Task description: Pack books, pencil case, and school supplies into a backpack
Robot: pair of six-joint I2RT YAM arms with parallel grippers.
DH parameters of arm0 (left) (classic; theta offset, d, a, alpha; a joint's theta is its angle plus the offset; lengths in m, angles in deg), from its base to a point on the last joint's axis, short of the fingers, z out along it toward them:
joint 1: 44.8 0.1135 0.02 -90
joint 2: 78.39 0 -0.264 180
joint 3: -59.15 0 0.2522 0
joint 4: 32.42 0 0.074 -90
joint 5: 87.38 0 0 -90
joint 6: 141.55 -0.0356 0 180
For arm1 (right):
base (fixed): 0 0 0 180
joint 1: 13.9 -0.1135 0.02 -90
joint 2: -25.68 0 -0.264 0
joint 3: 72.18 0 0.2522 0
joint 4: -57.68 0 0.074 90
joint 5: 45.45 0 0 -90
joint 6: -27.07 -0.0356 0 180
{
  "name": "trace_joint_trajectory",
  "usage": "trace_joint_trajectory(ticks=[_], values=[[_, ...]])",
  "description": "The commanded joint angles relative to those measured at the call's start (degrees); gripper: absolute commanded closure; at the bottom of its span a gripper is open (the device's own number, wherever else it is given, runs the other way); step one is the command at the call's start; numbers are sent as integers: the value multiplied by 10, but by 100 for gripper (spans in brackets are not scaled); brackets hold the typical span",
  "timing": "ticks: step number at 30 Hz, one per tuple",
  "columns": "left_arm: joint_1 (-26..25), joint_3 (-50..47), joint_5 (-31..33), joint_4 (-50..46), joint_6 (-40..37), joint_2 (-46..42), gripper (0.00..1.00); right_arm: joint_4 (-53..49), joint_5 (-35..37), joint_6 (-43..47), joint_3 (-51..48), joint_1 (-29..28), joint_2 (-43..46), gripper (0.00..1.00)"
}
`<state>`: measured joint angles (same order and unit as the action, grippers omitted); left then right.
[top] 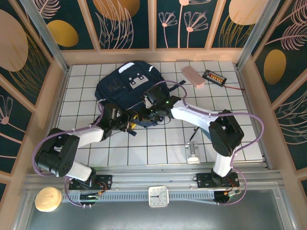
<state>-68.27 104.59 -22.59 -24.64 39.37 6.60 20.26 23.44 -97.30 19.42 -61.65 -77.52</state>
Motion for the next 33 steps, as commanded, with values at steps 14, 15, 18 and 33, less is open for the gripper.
trace_joint_trajectory(ticks=[14, 15, 18, 33], values=[[93, 138, -27, -370, -498, -107, 100, -126, 4, 186, -46, 144, 56, 100], [96, 140, -34, -377, -521, -119, 100, -123, 7, 194, -44, 157, 49, 100], [128, 150, -69, -425, -591, -138, 100, -109, 25, 224, -31, 201, 10, 100], [250, 408, -19, -537, -716, 110, 100, -69, -5, 184, -51, 175, 57, 100]])
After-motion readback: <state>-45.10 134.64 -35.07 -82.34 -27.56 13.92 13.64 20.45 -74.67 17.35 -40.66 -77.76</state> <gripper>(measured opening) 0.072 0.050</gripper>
